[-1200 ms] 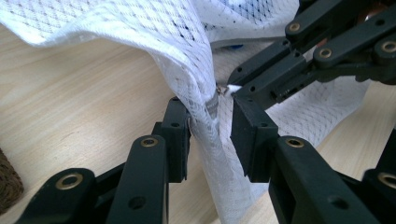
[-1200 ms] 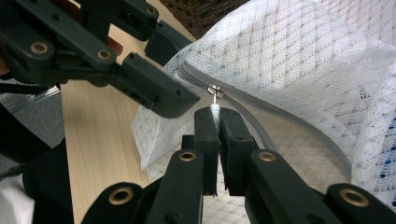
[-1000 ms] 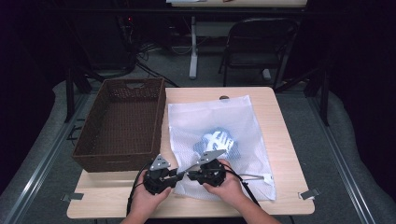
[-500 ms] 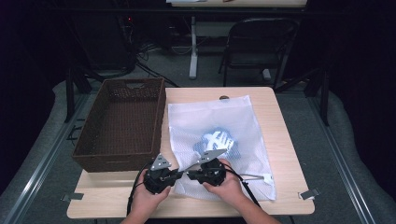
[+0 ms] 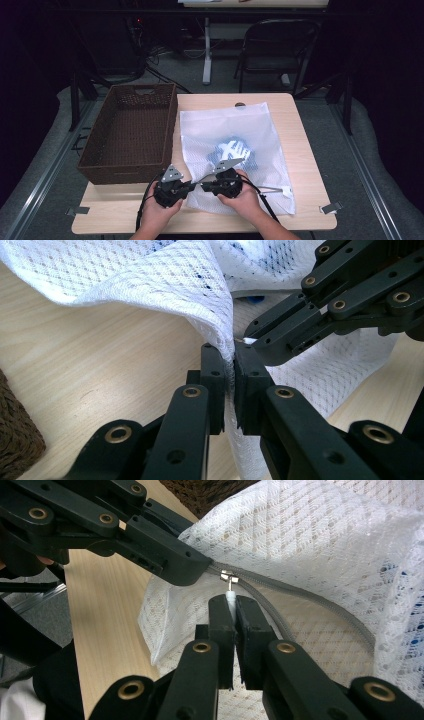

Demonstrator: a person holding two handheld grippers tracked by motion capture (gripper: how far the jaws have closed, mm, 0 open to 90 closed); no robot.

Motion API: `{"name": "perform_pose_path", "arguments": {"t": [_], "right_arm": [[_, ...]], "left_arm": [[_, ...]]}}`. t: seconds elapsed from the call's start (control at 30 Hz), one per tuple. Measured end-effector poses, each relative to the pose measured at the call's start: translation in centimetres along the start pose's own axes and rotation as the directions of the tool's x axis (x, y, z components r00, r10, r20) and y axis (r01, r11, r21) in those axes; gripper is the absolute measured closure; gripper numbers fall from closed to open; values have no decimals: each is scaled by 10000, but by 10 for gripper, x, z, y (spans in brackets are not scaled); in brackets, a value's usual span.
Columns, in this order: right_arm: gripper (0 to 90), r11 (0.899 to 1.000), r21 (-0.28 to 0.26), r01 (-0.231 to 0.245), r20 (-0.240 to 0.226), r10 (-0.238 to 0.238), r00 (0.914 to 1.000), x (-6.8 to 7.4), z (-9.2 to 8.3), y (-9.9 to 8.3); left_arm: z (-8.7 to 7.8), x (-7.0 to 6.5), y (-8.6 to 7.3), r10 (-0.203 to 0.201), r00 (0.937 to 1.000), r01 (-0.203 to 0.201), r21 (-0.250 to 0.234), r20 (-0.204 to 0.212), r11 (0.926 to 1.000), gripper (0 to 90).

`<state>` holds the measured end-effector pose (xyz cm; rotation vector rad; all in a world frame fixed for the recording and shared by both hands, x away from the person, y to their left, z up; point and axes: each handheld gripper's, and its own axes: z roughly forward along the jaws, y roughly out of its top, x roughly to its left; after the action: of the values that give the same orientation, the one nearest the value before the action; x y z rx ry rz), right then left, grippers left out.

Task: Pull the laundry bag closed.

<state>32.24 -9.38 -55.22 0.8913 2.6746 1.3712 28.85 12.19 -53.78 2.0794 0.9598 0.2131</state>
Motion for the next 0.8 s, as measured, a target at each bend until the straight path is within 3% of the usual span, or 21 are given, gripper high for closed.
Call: {"name": "perform_pose_path", "arguments": {"t": [0.13,0.27,0.8], "right_arm": [[865,10000,8,-77,41,77,10000,-1,0,0],[865,9997,75,-253,170,252,9995,-6,-2,-3],[865,9975,310,-639,705,616,9956,-13,-16,-12]], "left_arm": [[-1,1,0,120,9999,-120,5,-96,9999,850],[-4,3,0,-116,9999,116,-59,-73,9999,850],[-7,7,-1,-70,9992,72,47,-387,10000,850]]}}
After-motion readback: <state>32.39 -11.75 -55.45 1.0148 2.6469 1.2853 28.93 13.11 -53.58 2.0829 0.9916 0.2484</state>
